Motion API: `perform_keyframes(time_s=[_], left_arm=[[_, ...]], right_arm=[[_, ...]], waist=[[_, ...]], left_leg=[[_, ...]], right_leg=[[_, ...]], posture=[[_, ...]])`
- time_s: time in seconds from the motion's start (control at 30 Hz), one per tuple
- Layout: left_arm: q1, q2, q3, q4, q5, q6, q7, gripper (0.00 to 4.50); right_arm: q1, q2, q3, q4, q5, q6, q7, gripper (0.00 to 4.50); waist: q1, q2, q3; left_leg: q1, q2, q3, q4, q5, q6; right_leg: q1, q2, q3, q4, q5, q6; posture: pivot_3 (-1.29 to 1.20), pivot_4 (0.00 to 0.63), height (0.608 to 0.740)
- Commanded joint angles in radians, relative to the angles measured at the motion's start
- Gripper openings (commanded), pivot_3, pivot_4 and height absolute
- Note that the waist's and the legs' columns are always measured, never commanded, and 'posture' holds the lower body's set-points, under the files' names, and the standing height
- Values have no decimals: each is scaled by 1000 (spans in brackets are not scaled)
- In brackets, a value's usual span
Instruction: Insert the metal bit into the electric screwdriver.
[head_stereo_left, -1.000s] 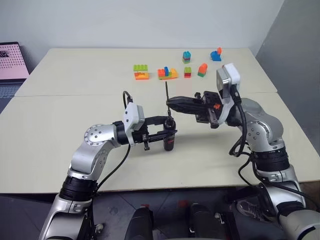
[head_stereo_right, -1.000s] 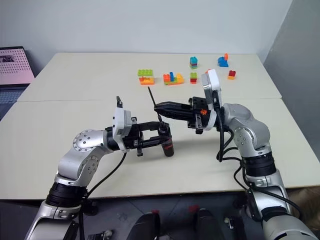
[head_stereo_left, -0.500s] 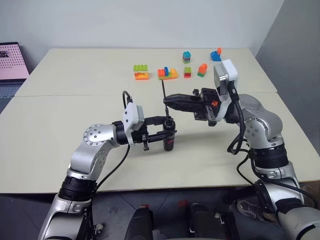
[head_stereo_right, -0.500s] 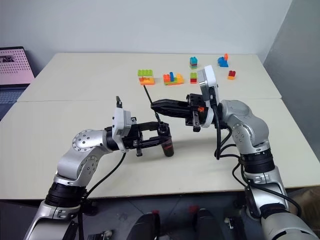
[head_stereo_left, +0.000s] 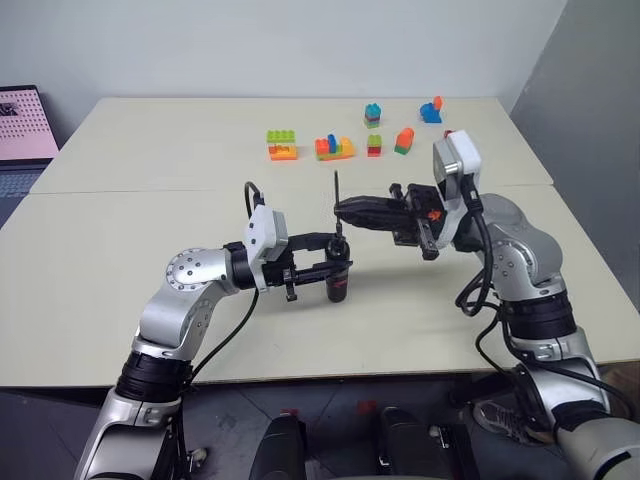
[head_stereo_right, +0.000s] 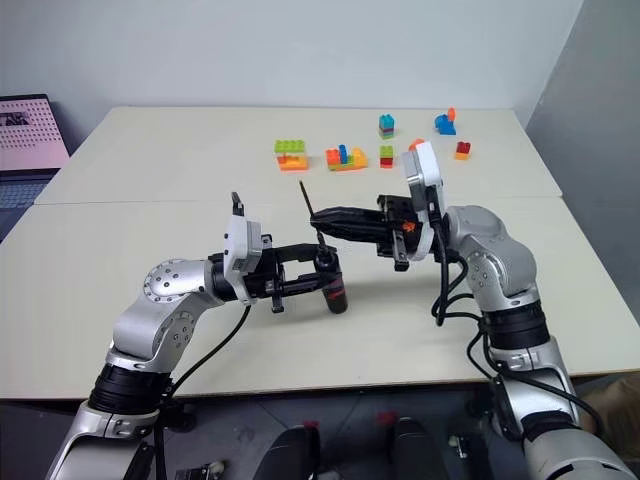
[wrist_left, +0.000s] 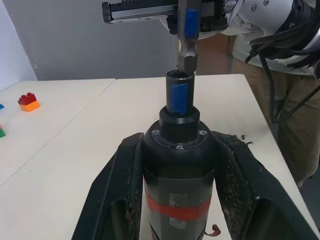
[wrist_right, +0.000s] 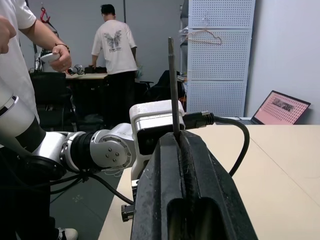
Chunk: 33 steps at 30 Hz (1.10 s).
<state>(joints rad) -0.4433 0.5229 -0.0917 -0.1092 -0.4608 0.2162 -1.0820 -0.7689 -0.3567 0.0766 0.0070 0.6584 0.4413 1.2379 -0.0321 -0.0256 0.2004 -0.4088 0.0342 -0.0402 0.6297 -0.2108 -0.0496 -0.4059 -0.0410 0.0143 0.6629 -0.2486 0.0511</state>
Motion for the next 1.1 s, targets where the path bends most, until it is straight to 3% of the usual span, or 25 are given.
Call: perform_keyframes(time_s=[0.03, 1.1], left_arm=[[9, 23, -5, 8, 28, 13, -3, 1636], [26, 26, -12, -8, 27, 16, -4, 1636]], right_arm=[[-6, 0, -4, -27, 3, 1, -3, 0], [-22, -27, 22, 12, -45, 21, 33, 0]], waist=[[0, 0, 0], [0, 0, 0]], left_leg=[[0, 0, 0, 0, 0, 0], [0, 0, 0, 0, 0, 0]], right_leg=[[0, 0, 0, 0, 0, 0], [0, 0, 0, 0, 0, 0]], posture=[[0, 150, 740], [0, 150, 740]])
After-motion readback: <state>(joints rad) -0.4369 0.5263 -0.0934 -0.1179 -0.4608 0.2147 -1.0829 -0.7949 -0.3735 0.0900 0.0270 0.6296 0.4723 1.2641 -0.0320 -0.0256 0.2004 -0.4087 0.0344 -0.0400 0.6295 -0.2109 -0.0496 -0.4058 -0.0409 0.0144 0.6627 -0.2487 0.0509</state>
